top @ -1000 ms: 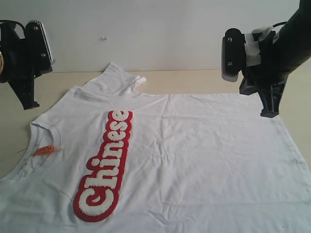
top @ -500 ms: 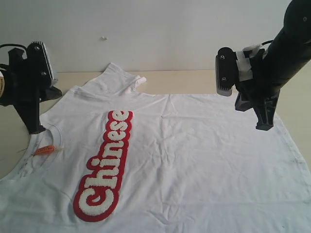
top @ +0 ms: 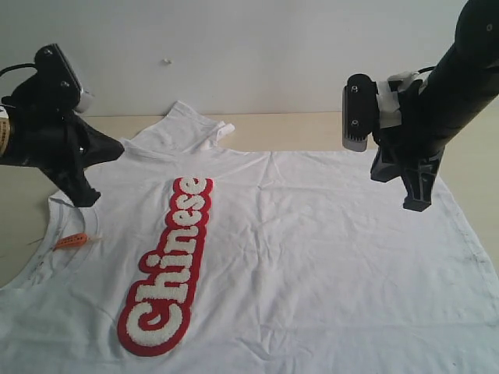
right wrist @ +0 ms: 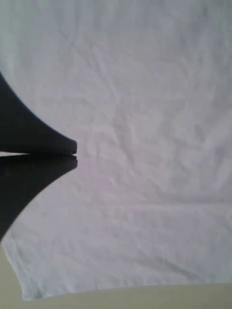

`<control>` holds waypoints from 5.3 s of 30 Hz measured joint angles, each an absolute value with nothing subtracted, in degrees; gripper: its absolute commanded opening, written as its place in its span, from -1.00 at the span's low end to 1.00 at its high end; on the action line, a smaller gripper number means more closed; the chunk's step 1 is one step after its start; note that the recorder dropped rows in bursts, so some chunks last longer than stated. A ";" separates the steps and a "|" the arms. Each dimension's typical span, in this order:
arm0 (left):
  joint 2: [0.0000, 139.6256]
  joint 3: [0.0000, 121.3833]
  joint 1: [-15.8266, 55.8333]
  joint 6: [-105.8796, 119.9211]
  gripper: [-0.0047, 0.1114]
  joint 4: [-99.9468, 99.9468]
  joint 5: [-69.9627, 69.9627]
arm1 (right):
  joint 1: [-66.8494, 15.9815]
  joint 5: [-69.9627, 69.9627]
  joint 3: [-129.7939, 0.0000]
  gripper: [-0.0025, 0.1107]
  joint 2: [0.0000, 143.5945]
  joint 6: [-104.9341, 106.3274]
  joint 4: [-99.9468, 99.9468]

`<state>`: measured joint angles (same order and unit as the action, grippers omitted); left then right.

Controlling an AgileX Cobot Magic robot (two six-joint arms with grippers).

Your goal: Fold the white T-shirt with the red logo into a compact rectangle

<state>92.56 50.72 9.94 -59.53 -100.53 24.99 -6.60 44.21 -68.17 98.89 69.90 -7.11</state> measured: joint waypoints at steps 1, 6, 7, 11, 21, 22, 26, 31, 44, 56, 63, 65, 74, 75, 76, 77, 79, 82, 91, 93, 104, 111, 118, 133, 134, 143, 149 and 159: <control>92.56 50.72 9.94 -65.59 -0.92 -100.53 24.99 | -6.60 44.21 -68.17 -0.96 98.89 69.61 -7.11; 92.19 51.68 8.79 -82.31 -0.92 -100.53 25.12 | -6.60 45.03 -68.17 -0.96 98.89 69.13 -9.38; 92.06 52.42 8.17 -85.77 -0.92 -100.53 25.32 | -6.60 45.25 -68.17 -0.96 98.89 69.00 -10.00; 91.94 58.91 2.53 -99.97 -0.92 -100.53 29.27 | -6.60 45.48 -68.17 -0.96 98.66 68.88 -12.65; 96.64 76.39 -14.19 -119.20 -0.92 -100.19 54.12 | -6.60 45.48 -68.17 -0.96 98.05 68.88 -13.32; 96.86 77.50 -14.59 -117.29 -0.92 -100.19 56.45 | -6.60 45.48 -68.17 -0.96 98.05 68.88 -13.43; 97.53 78.66 -13.74 -104.11 -0.92 -100.19 63.21 | -6.60 45.38 -68.17 -0.96 98.05 68.88 -13.55; 100.87 78.66 -10.63 -91.95 -0.92 -100.32 64.54 | -6.60 45.38 -68.17 -0.96 98.05 68.88 -13.34; 100.68 77.99 -2.42 -50.89 -0.92 -100.60 51.55 | -6.60 42.22 -68.17 -0.96 98.05 69.10 -9.45; 100.56 64.08 0.91 -35.28 -0.92 -100.65 30.69 | -6.60 43.25 -68.17 -0.96 97.95 70.02 -3.51; 99.92 54.65 2.31 -35.86 -0.92 -100.56 28.31 | -6.60 44.77 -68.17 -0.96 97.95 71.74 -2.84; 99.03 51.86 2.33 -35.59 -0.92 -100.56 26.71 | -6.60 44.91 -68.17 -0.96 97.95 71.82 -2.84; 90.88 48.81 2.33 -42.08 -0.87 -100.56 23.89 | -6.60 44.91 -68.17 -0.96 97.95 71.96 -5.99; 90.22 48.81 2.33 -42.22 -0.77 -100.56 24.03 | -6.60 44.91 -68.17 -0.96 97.95 71.96 -6.91; 89.53 48.81 2.33 -42.69 -0.64 -100.56 24.07 | -6.60 44.91 -68.17 -0.96 97.95 72.01 -7.70; 89.01 48.81 2.33 -43.41 -0.50 -100.56 24.17 | -6.60 44.91 -68.17 -0.96 97.95 72.01 -8.44; 88.49 48.81 2.33 -44.94 -0.01 -100.56 24.29 | -6.60 44.91 -68.17 -0.96 97.95 72.01 -9.11; 88.14 48.81 2.33 -45.84 0.62 -100.56 24.48 | -6.60 45.13 -68.17 -0.96 97.95 72.01 -9.41; 88.14 48.78 2.33 -46.20 0.89 -100.56 24.48 | -6.60 45.13 -68.17 -0.96 97.95 72.14 -10.84; 88.14 48.78 2.33 -46.20 0.89 -100.56 24.48 | -6.60 45.00 -68.17 -0.96 97.95 72.14 -11.23; 88.14 48.78 2.33 -46.86 0.89 -100.56 24.52 | -6.60 44.57 -68.17 -0.96 97.95 70.00 -11.62; 85.78 48.68 2.43 -53.24 0.89 -100.56 28.86 | -6.60 44.46 -68.17 -0.96 97.95 69.88 -11.62; 85.13 44.75 2.83 -37.22 0.89 -79.28 33.08 | -6.60 44.46 -68.17 -0.96 97.95 69.88 -11.62; 82.09 36.41 10.96 24.18 -0.02 -38.24 7.95 | -6.60 44.46 -68.17 -0.96 97.95 69.76 -11.62; 81.70 36.31 11.80 28.92 -0.12 -34.25 6.65 | -6.60 44.46 -68.17 -0.96 97.95 69.76 -11.62; 78.46 36.17 13.16 44.43 -0.92 -25.57 -9.14 | -6.60 44.46 -68.17 -0.96 97.95 69.76 -11.62; 79.79 36.17 13.16 49.69 -0.92 -24.13 -10.80 | -6.60 44.46 -68.17 -0.96 97.95 69.76 -11.62; 79.79 36.38 13.16 49.50 -0.92 -20.29 -8.01 | -6.60 44.46 -68.17 -0.96 97.95 69.76 -11.62</control>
<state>79.79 36.38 13.16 49.50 -20.29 -8.01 -6.60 44.46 -68.17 97.95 69.76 -11.62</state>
